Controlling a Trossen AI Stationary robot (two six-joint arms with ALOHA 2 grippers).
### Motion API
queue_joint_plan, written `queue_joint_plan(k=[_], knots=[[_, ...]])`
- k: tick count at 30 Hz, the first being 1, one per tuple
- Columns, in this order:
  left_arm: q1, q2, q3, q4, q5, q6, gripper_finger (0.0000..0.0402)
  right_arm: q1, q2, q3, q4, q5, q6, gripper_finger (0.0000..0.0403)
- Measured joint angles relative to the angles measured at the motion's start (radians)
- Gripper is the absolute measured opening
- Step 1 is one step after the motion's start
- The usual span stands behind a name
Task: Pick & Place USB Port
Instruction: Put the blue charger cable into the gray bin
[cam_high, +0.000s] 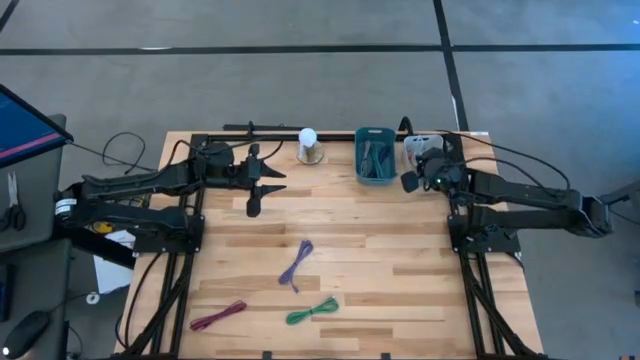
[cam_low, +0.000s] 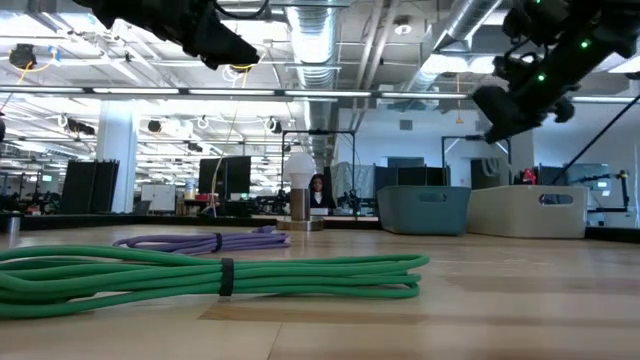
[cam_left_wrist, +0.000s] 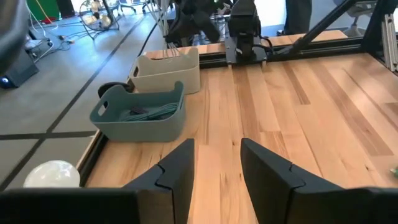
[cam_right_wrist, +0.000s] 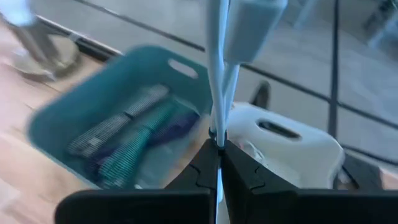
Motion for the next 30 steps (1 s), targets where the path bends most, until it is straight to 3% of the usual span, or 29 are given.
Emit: queue_joint_plan(k=[12, 30], knots=[[0.000, 0.000, 0.000, 0.000, 0.000, 0.000, 0.0131, -0.094, 0.035, 0.000, -0.215, -0.041, 0.150, 0.0000], [0.000, 0.001, 0.000, 0.000, 0.000, 0.000, 0.0131, -0.152, 0.135, 0.000, -0.235, -0.166, 0.185, 0.0011]])
